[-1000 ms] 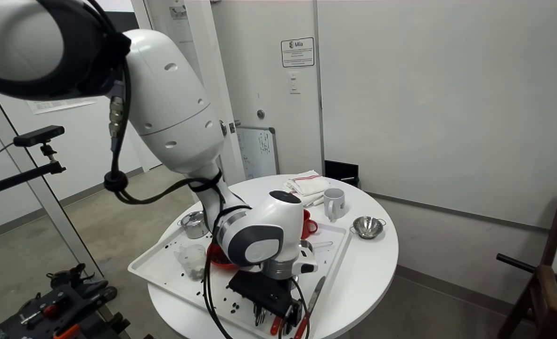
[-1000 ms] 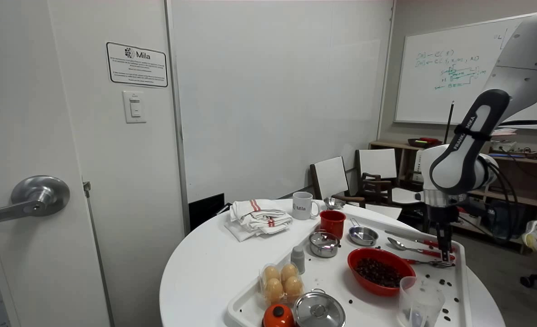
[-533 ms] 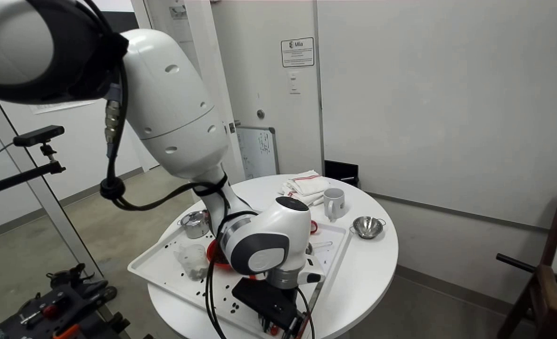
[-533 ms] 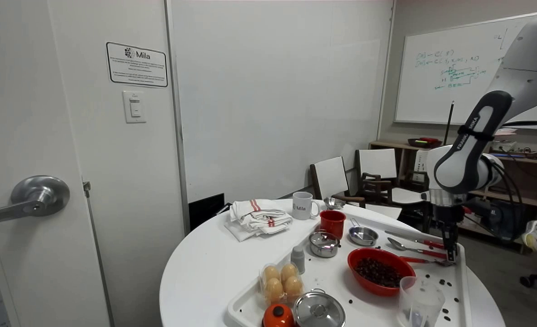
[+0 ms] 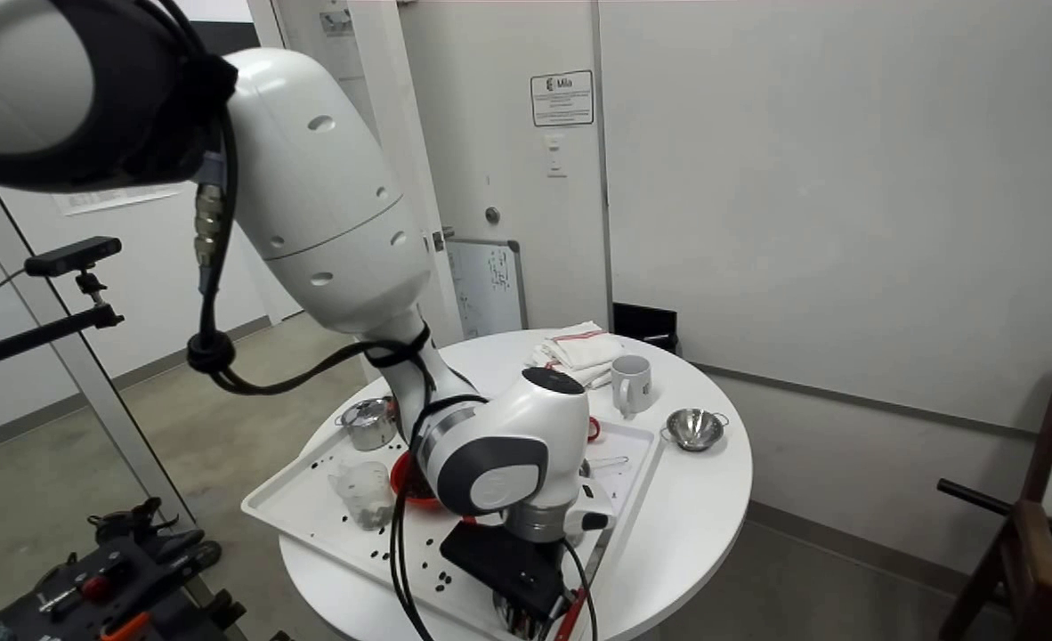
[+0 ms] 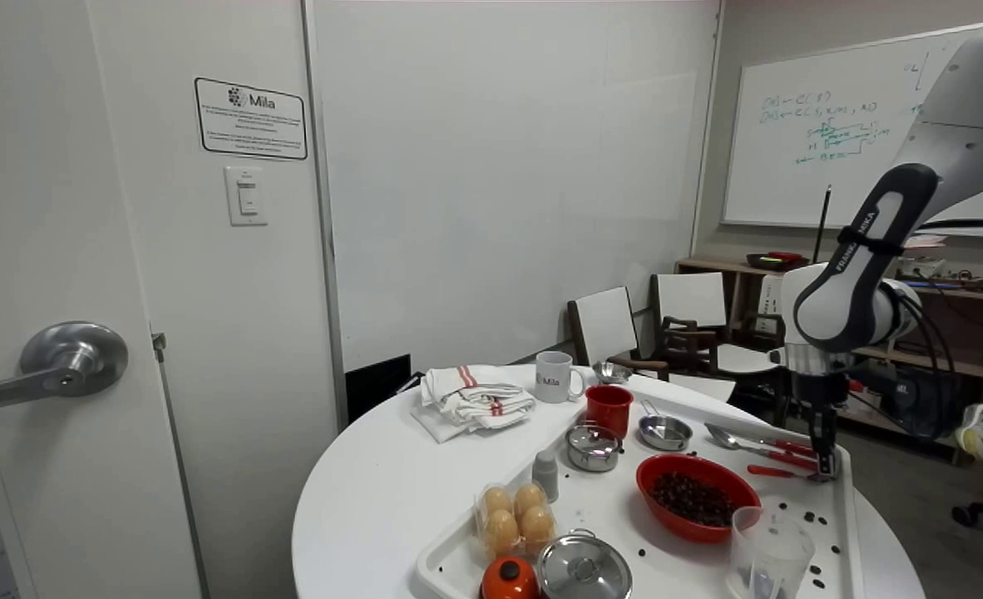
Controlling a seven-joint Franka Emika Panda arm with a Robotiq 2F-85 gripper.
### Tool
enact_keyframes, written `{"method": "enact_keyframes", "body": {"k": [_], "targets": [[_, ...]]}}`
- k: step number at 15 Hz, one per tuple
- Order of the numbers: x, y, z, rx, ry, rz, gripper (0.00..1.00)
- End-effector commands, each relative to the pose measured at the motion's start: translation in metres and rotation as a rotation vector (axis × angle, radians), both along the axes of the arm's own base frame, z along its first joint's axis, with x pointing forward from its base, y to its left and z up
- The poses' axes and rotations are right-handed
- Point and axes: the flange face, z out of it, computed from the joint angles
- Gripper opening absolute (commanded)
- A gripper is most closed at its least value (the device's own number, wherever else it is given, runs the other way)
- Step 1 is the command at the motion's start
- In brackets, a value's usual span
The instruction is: Take the spoon and use it to stir the contents in the orange bowl then place the spoon on the table
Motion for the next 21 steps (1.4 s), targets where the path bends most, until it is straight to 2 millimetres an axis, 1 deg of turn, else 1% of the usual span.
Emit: {"method": "enact_keyframes", "body": {"k": [1, 5, 6, 7, 8, 9, 10, 12, 13, 16, 18, 21], "targets": [[0.002, 0.002, 0.004, 0.007, -0.005, 0.014, 0.08], [0.003, 0.008, 0.017, -0.007, -0.026, 0.013, 0.08], [0.004, 0.010, 0.020, -0.013, -0.026, 0.015, 0.10], [0.006, 0.011, 0.022, -0.013, -0.029, 0.019, 0.25], [0.007, 0.012, 0.024, -0.013, -0.030, 0.022, 0.26], [0.009, 0.013, 0.025, -0.016, -0.033, 0.024, 0.19], [0.010, 0.014, 0.026, -0.018, -0.037, 0.028, 0.11], [0.011, 0.016, 0.029, -0.022, -0.046, 0.032, 0.06], [0.011, 0.017, 0.032, -0.025, -0.050, 0.033, 0.09], [0.011, 0.019, 0.043, -0.023, -0.060, 0.017, 0.08], [0.011, 0.022, 0.060, -0.021, -0.067, 0.007, 0.08], [0.012, 0.028, 0.096, -0.029, -0.081, 0.029, 0.08]]}}
